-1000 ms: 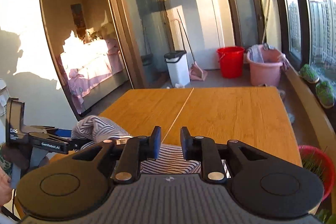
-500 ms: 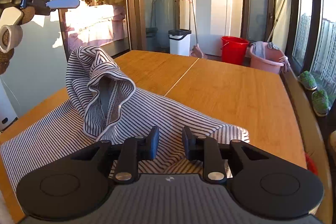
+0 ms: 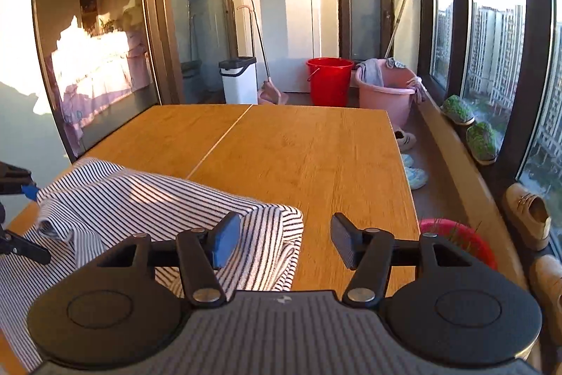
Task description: Fold clothes
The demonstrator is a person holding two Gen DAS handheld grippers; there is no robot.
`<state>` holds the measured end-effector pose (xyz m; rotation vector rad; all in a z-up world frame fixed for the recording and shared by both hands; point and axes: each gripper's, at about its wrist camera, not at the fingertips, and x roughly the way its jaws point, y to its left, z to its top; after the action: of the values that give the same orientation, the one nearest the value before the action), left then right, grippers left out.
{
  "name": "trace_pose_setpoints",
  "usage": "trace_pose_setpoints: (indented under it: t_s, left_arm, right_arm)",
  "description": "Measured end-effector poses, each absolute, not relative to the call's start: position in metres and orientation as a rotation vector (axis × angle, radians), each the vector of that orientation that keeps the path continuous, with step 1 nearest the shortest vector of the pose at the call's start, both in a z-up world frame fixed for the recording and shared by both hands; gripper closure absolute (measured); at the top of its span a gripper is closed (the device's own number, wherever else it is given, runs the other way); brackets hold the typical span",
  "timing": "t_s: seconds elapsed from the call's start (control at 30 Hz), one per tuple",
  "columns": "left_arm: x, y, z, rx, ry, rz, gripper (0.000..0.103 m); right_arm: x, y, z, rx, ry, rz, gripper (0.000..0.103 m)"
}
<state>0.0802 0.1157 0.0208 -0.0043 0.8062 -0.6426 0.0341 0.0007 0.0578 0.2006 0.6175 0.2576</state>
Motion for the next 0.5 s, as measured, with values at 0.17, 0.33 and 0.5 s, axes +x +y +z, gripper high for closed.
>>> trace_pose_setpoints:
  t_s: [0.17,0.33,0.5]
  left_arm:
    - [0.115,0.143,0.034,-0.325,0.759,-0.524,0.000]
    - [0.147,0.132,-0.009,-0.408,0.894,-0.496,0.000]
    - [0.158,0.125,-0.016,-0.395,0.874,-0.525,0.009]
  right_arm:
    - [0.044,-0.010,0.055,0.343,0.664,0.297,0.044]
    - [0.048,0.001,0.032,0.327,0.716,0.304,0.044]
    - [0.063,0.014,0.041,0.221,0.678,0.333,0.082]
